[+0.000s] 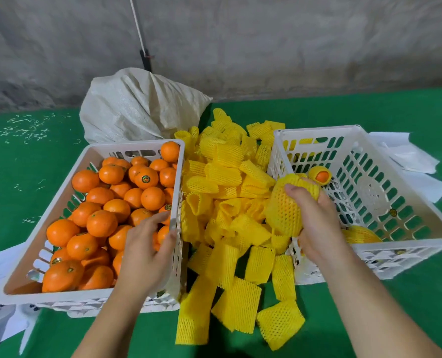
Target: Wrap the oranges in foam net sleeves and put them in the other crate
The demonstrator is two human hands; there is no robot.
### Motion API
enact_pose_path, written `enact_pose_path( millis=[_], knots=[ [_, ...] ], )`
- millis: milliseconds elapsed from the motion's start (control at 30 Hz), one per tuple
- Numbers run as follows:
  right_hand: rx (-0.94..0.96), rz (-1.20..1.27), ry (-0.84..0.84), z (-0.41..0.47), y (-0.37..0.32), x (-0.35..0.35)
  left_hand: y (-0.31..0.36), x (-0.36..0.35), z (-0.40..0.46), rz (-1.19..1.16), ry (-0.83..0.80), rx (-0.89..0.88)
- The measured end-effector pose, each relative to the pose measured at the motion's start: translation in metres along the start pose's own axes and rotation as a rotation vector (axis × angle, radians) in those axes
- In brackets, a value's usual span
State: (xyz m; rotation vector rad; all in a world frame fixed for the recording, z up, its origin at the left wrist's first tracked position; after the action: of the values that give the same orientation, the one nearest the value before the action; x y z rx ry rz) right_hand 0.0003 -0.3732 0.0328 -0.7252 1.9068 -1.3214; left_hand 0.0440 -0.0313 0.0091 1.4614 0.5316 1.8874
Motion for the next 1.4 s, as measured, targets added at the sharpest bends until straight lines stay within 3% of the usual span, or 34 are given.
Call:
enact_pose_path(
  millis=[67, 133, 233, 300, 533, 633, 700, 767, 833, 900, 967, 1067, 1133, 1200, 1300, 1400],
  knots=[
    [0.064, -0.033, 0.191, 0.03, -0.013, 0.037, -0.037, -0.002, 0.008, 0.164, -0.108, 0.152],
    [0.073, -0.071, 0.378, 0.05, -0.013, 0.066, -0.055, -0.017, 0.006, 0.308, -0.373, 0.279],
    [-0.043, -0.103, 0.537, 0.065, 0.007, 0.091, -0.056, -0.035, 0.001, 0.522, -0.609, 0.285],
    [-0.094, -0.09, 0.533, 0.073, 0.018, 0.095, -0.059, -0.039, 0.005, 0.596, -0.62, 0.275],
    [-0.043, -0.148, 0.509, 0.078, 0.017, 0.094, -0.061, -0.038, 0.003, 0.474, -0.659, 0.326],
    [0.032, -0.392, 0.45, 0.074, 0.015, 0.086, -0.067, -0.033, 0.003, 0.449, -0.734, 0.352],
    [0.176, -0.705, 0.358, 0.071, 0.01, 0.074, -0.067, -0.026, 0.003, 0.399, -0.703, 0.38],
    [0.433, -0.982, 0.246, 0.062, 0.003, 0.055, -0.066, -0.02, 0.005, 0.343, -0.61, 0.368],
    [0.707, -1.148, 0.102, 0.044, 0.003, 0.029, -0.063, -0.007, 0.009, 0.279, -0.473, 0.351],
    [0.819, -1.229, -0.094, 0.027, 0.018, 0.001, -0.058, 0.009, 0.016, 0.21, -0.282, 0.355],
    [0.741, -1.344, -0.354, 0.021, 0.052, -0.027, -0.05, 0.024, 0.022, 0.132, -0.079, 0.343],
    [0.385, -1.521, -0.562, 0.036, 0.107, -0.039, -0.02, 0.027, 0.021, -0.079, 0.117, 0.267],
    [0.154, -1.627, -0.619, 0.045, 0.131, -0.034, 0.003, 0.015, 0.015, -0.262, 0.14, 0.236],
    [0.05, -1.704, -0.654, 0.047, 0.143, -0.028, 0.02, -0.006, 0.007, -0.438, 0.091, 0.239],
    [0.205, -1.484, -0.487, 0.039, 0.124, -0.039, 0.032, -0.041, -0.007, -0.644, -0.055, 0.276],
    [0.181, -0.852, -0.383, 0.015, 0.09, -0.055, 0.031, -0.06, -0.013, -0.724, -0.152, 0.309]
  ],
)
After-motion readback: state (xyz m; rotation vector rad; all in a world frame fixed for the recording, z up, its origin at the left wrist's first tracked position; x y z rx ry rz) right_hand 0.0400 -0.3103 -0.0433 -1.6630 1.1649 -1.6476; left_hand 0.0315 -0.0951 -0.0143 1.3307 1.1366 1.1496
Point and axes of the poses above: each hand's wrist, its own z-axis towards the middle knuckle, its own x-axis out of the back of the hand, y = z × x, the point moved 6 cm from there along z, towards the middle knuckle, and after that the axes turned 6 degrees about y, right-handed, at the moved point
